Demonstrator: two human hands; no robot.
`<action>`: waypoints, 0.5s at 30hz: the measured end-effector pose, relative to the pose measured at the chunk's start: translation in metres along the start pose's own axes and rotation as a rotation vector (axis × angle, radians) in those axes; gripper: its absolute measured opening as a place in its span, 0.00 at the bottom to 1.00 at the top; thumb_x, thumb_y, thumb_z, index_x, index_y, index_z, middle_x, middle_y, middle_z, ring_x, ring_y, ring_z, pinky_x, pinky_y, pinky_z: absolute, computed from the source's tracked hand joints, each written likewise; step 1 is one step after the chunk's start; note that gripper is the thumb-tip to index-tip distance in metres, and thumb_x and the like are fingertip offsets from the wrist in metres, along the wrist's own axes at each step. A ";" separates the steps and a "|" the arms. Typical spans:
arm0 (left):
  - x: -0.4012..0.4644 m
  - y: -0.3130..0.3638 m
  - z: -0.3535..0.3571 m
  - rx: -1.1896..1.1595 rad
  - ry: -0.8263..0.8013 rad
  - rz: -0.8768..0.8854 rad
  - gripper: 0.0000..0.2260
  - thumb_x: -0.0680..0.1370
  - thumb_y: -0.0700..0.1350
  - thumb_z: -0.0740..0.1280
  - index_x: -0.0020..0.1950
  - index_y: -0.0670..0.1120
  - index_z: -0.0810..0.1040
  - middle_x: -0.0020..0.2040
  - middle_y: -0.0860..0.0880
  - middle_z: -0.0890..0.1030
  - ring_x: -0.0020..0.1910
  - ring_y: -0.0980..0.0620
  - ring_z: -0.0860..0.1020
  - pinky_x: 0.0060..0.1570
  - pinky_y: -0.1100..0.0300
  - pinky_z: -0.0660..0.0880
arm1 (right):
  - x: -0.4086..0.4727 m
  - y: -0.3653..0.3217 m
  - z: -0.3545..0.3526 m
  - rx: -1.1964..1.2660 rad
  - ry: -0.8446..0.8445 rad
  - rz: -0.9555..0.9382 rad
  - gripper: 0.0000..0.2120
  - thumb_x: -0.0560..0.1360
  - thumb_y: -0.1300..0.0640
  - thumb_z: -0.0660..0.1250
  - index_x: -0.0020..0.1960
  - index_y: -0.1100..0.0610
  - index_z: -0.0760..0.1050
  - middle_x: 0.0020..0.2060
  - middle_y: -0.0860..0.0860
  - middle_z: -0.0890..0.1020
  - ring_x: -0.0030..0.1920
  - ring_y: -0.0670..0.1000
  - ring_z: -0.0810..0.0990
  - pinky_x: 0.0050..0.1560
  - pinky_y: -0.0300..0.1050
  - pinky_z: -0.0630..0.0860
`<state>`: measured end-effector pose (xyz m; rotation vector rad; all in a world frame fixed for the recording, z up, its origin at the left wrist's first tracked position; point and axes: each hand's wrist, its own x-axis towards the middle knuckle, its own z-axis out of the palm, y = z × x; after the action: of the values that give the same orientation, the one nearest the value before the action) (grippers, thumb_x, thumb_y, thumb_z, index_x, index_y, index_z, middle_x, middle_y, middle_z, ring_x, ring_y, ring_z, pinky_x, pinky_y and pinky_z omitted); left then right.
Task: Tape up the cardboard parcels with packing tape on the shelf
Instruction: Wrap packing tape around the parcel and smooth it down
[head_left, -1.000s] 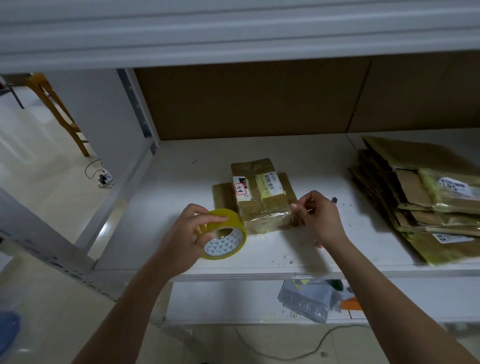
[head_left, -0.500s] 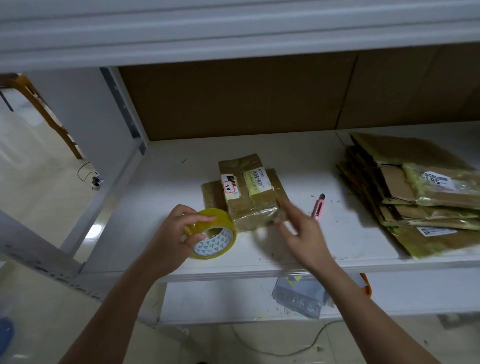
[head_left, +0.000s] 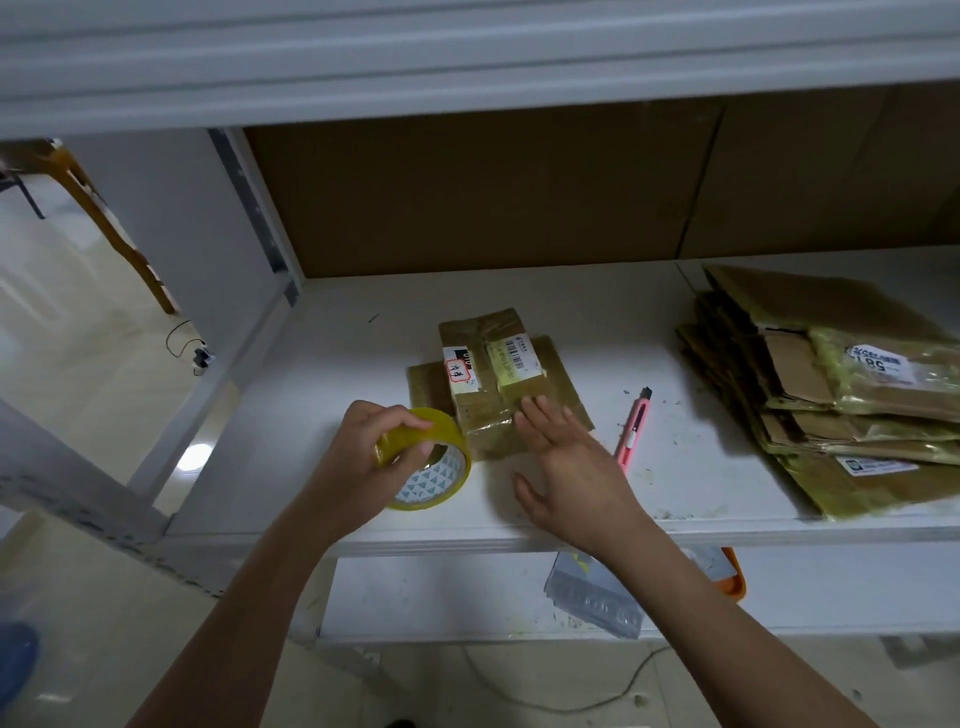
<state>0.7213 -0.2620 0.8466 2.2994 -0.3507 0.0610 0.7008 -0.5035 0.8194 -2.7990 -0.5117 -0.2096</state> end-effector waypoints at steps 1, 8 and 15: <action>0.001 0.001 0.002 0.005 0.013 -0.004 0.11 0.77 0.45 0.70 0.49 0.62 0.74 0.55 0.48 0.71 0.55 0.58 0.71 0.45 0.76 0.68 | 0.000 -0.003 0.001 -0.059 0.031 0.000 0.31 0.78 0.48 0.59 0.76 0.61 0.61 0.76 0.56 0.61 0.78 0.53 0.57 0.75 0.47 0.42; 0.001 0.005 0.005 0.014 0.066 -0.006 0.09 0.78 0.45 0.68 0.47 0.60 0.75 0.61 0.46 0.68 0.59 0.65 0.66 0.53 0.76 0.65 | 0.009 -0.017 0.005 0.012 0.081 -0.042 0.30 0.74 0.51 0.65 0.73 0.61 0.67 0.72 0.57 0.70 0.72 0.56 0.68 0.72 0.48 0.50; 0.005 0.016 0.000 0.036 0.003 -0.069 0.12 0.78 0.42 0.69 0.44 0.60 0.75 0.59 0.47 0.70 0.58 0.61 0.67 0.57 0.70 0.66 | 0.023 -0.024 0.006 0.175 0.070 -0.106 0.32 0.75 0.55 0.65 0.77 0.58 0.60 0.77 0.53 0.61 0.77 0.51 0.58 0.74 0.40 0.41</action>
<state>0.7219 -0.2732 0.8585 2.3447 -0.2705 0.0365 0.7137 -0.4730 0.8239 -2.5873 -0.6308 -0.2709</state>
